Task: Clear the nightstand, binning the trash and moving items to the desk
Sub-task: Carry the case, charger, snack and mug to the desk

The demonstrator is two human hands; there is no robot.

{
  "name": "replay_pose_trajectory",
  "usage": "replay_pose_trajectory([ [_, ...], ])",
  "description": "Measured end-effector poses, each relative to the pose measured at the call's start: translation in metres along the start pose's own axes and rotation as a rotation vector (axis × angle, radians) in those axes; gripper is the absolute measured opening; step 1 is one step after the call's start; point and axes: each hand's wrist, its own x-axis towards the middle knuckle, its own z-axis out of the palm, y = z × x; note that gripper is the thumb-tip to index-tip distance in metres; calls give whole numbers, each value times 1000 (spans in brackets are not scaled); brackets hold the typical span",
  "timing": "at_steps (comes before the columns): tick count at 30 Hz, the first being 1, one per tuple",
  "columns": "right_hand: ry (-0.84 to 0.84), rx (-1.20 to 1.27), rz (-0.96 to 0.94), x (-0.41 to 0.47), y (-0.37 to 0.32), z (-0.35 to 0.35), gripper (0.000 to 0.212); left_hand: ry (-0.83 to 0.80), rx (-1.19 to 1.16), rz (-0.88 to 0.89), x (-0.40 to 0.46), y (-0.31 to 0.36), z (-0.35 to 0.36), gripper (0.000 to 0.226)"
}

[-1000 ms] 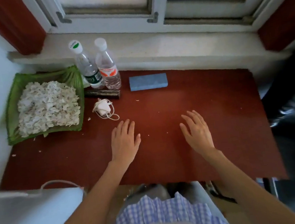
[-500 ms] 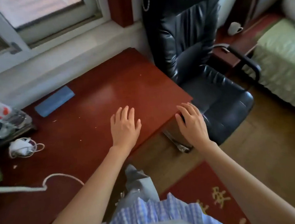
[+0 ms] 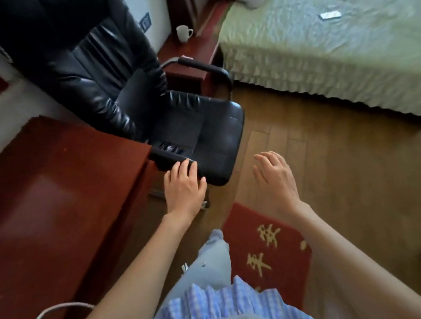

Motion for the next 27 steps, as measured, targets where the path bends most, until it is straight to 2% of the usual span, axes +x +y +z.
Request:
replay_pose_trajectory([
  [7, -15, -82, 205, 46, 83, -21, 38, -74, -27, 174, 86, 75, 37, 48],
  [12, -19, -116, 296, 105, 134, -37, 39, -131, -29, 236, 168, 114, 64, 48],
  [18, 44, -110, 403, 169, 185, -61, 37, -154, -36, 325, 259, 173, 82, 50],
  [27, 44, -84, 334, 281, 274, -77, 37, -158, -36, 280, 370, 243, 124, 50],
])
